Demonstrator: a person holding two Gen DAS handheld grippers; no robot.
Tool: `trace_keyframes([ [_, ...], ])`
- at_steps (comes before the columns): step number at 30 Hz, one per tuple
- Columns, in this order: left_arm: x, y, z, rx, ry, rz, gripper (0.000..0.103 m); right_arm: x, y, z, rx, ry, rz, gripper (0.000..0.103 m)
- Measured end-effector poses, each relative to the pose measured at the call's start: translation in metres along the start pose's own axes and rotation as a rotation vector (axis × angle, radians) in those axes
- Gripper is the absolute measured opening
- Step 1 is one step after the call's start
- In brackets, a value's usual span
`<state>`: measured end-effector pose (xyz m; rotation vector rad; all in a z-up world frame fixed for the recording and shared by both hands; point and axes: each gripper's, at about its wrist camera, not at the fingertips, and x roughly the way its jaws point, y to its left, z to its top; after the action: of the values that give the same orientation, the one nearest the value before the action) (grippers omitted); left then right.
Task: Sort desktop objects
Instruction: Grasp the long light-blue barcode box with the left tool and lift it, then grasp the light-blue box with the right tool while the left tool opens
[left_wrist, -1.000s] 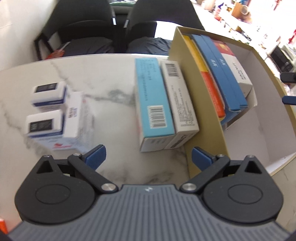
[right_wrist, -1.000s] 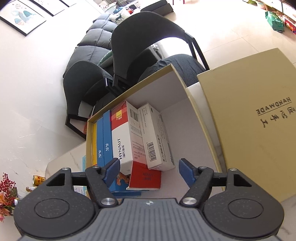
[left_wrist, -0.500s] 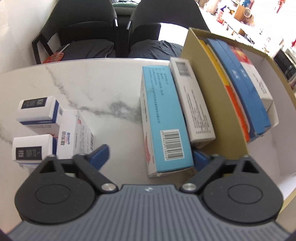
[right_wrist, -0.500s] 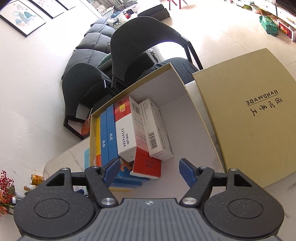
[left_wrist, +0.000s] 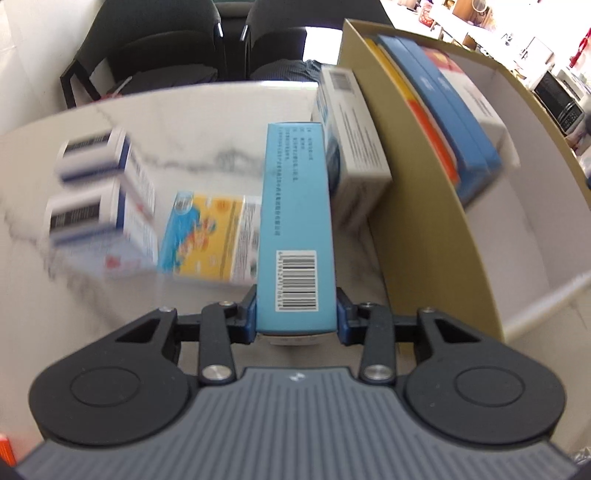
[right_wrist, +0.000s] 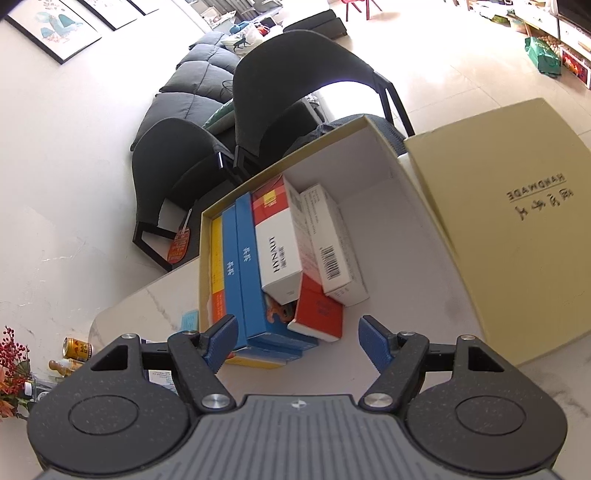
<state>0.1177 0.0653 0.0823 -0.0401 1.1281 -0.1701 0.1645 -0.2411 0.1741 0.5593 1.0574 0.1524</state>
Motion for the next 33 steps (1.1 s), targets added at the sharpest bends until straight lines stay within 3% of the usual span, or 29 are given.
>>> trace_keyframes([
  [8,-0.026,0.002,-0.057,-0.042,0.043,-0.034,0.037,0.015,0.035,-0.017,-0.061,0.061,0.033,0.075],
  [14,-0.039,0.005,-0.072,-0.071,0.046,-0.068,0.045,0.035,0.091,-0.047,-0.205,0.144,0.082,0.075],
  [20,-0.045,0.018,-0.071,-0.085,0.018,-0.091,0.082,0.053,0.13,-0.078,-0.306,0.217,0.094,0.075],
  [29,-0.053,0.044,-0.085,-0.14,0.027,-0.126,0.091,0.068,0.155,-0.112,-0.372,0.291,0.075,0.075],
  [33,-0.056,0.051,-0.089,-0.148,0.027,-0.128,0.092,0.081,0.16,-0.124,-0.385,0.322,0.011,0.076],
])
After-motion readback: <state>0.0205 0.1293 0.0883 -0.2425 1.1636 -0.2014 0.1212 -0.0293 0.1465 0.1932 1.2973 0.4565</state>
